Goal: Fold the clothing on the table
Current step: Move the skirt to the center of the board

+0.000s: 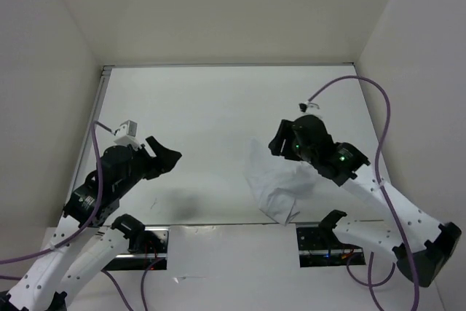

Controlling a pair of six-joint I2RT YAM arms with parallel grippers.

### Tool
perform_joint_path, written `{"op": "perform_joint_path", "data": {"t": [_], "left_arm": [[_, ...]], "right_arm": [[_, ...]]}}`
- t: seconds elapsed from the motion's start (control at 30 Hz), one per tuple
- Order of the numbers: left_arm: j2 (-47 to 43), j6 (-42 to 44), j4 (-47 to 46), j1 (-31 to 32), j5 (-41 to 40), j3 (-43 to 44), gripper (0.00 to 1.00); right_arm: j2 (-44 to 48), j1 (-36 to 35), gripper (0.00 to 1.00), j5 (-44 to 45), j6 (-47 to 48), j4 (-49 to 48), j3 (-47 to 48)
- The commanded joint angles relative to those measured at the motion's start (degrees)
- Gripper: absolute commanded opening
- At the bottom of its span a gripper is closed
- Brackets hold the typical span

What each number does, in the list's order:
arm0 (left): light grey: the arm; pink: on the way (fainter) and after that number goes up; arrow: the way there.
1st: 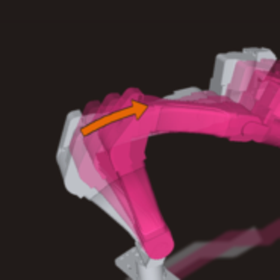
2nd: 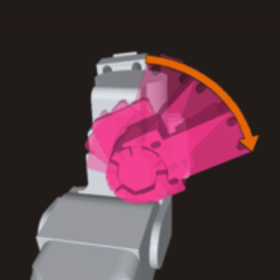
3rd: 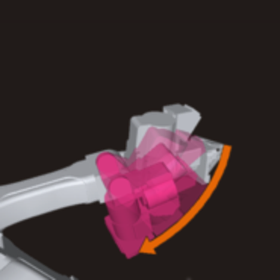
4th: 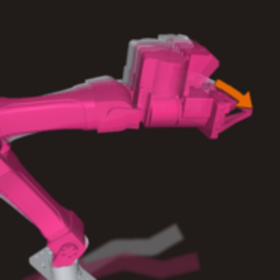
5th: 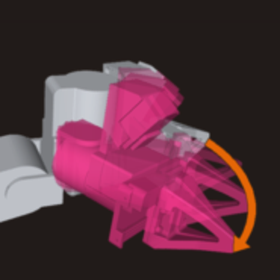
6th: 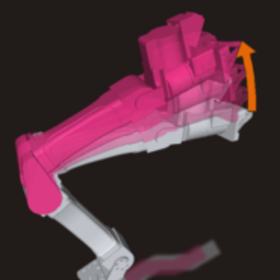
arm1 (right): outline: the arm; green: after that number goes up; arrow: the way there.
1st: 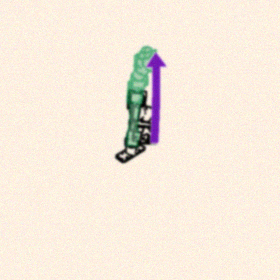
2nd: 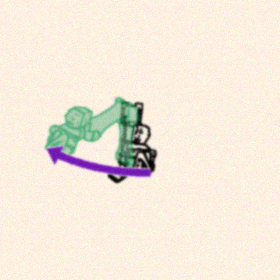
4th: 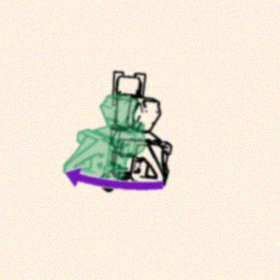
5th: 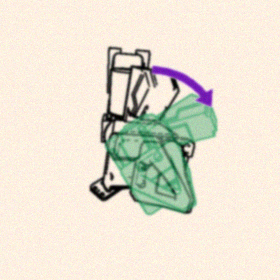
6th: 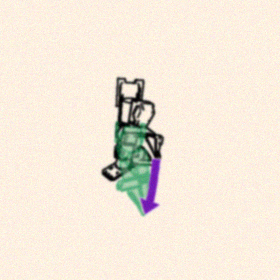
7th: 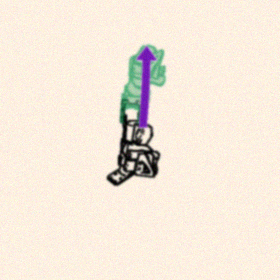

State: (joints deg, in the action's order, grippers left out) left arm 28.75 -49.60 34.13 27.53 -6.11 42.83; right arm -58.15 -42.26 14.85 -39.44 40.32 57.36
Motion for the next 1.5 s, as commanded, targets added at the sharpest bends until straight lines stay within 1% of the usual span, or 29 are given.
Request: {"op": "perform_joint_path", "data": {"t": [0.0,0.1,0.17,0.2,0.3,0.33,0.37,0.5,0.63,0.67,0.7,0.73,0.83,0.87,0.9,0.93,1.0,1.03,1.07,1.13,1.17,1.23,1.27,1.3,1.37,1.43,1.47], "left_arm": [[1.6,0.2,-2.0,-0.1,1.3,-0.1,0.8],[0.9,0.2,-2.6,-0.1,1.9,-0.7,0.8],[0.9,0.2,-2.6,-0.1,1.9,-1.4,0.8],[0.9,-0.5,-2.6,-0.1,1.9,-2.0,0.8],[4.4,-1.6,-2.6,-0.1,1.9,-2.8,0.8],[6.0,-2.2,-2.6,-0.1,1.9,-4.1,0.8],[6.8,-2.2,-3.3,-0.1,1.9,-4.2,0.8],[8.7,-2.2,-4.0,-0.1,2.4,-5.3,0.8],[7.2,-2.7,-4.0,-0.1,2.4,-5.3,0.8],[6.3,-2.7,-4.0,-0.1,2.4,-5.3,0.8],[6.3,-2.7,-4.0,-0.1,2.4,-5.3,0.8],[5.4,-2.7,-4.0,-0.1,2.4,-5.8,0.8],[4.3,-2.7,-4.0,-0.1,1.9,-5.8,0.81],[4.3,-2.7,-4.0,-0.1,1.9,-5.8,0.81],[4.3,-2.7,-4.0,-0.1,1.9,-5.8,0.81],[4.3,-2.7,-4.0,-0.1,1.9,-5.8,0.81],[4.3,-2.7,-4.0,-0.1,1.9,-5.8,0.81],[4.3,-2.7,-4.0,-0.1,1.9,-5.8,0.81],[4.3,-2.7,-4.0,-0.1,1.9,-5.8,0.81],[4.9,-2.7,-4.0,-0.1,1.9,-5.8,0.81],[4.9,-2.7,-4.0,-0.1,1.9,-5.8,0.81],[4.9,-2.7,-4.0,-0.1,1.9,-5.8,0.81],[4.9,-2.7,-4.0,-0.1,1.9,-5.8,0.81],[4.9,-2.7,-4.0,-0.1,1.9,-5.8,0.81],[4.9,-2.7,-4.0,-0.1,2.4,-5.8,0.81],[4.9,-2.7,-4.6,-0.1,2.4,-5.8,0.81],[4.9,-2.7,-4.6,-0.1,2.4,-5.8,0.81]], "right_arm": [[3.4,7.5,0.65,-6.8,-0.4,-1.6,-4.5],[2.4,13.1,0.65,-11.2,1.7,-2.7,-5.2],[-2.5,13.9,0.63,-11.9,3.2,-2.7,-4.5],[-7.1,14.5,0.63,-11.9,3.2,-3.2,-3.8],[-14.7,14.5,0.62,-12.6,4.5,-3.8,-3.2],[-18.9,14.5,0.61,-12.6,4.5,-5.1,-3.2],[-20.7,14.5,0.61,-13.3,4.5,-5.9,-3.2],[-28.1,13.1,0.59,-12.0,4.5,-6.9,-3.2],[-35.5,7.7,0.57,-9.4,4.5,-6.3,-2.6],[-36.8,6.9,0.55,-9.4,4.5,-6.3,-2.6],[-38.1,6.3,0.51,-9.4,4.0,-6.3,-2.6],[-39.6,5.7,0.4,-10.0,4.0,-6.8,-2.6],[-46.1,3.7,0.17,-11.3,4.0,-7.4,-0.4],[-47.4,3.1,0.03,-11.3,4.0,-8.0,0.5],[-48.5,1.2,0.0,-11.3,4.0,-8.0,1.9],[-49.1,0.1,0.0,-11.3,4.0,-8.0,4.7],[-46.7,-2.6,0.0,-11.3,4.0,-8.5,7.9],[-43.0,-2.7,0.0,-11.3,3.4,-9.4,11.2],[-40.9,-2.7,0.0,-12.2,3.4,-9.4,12.8],[-35.7,-2.7,0.0,-12.2,4.1,-10.1,19.7],[-35.6,-2.7,0.05,-12.2,4.8,-10.1,22.8],[-36.2,-2.7,0.36,-11.4,6.0,-6.8,25.2],[-36.2,-2.7,0.41,-9.8,6.0,-6.1,25.2],[-36.2,-2.7,0.43,-8.7,6.0,-6.1,25.2],[-33.3,-2.7,0.52,-8.0,5.5,-7.2,20.5],[-29.1,-2.7,0.57,-6.0,5.5,-8.9,17.1],[-27.8,-2.7,0.57,-5.2,5.5,-8.9,14.3]]}}
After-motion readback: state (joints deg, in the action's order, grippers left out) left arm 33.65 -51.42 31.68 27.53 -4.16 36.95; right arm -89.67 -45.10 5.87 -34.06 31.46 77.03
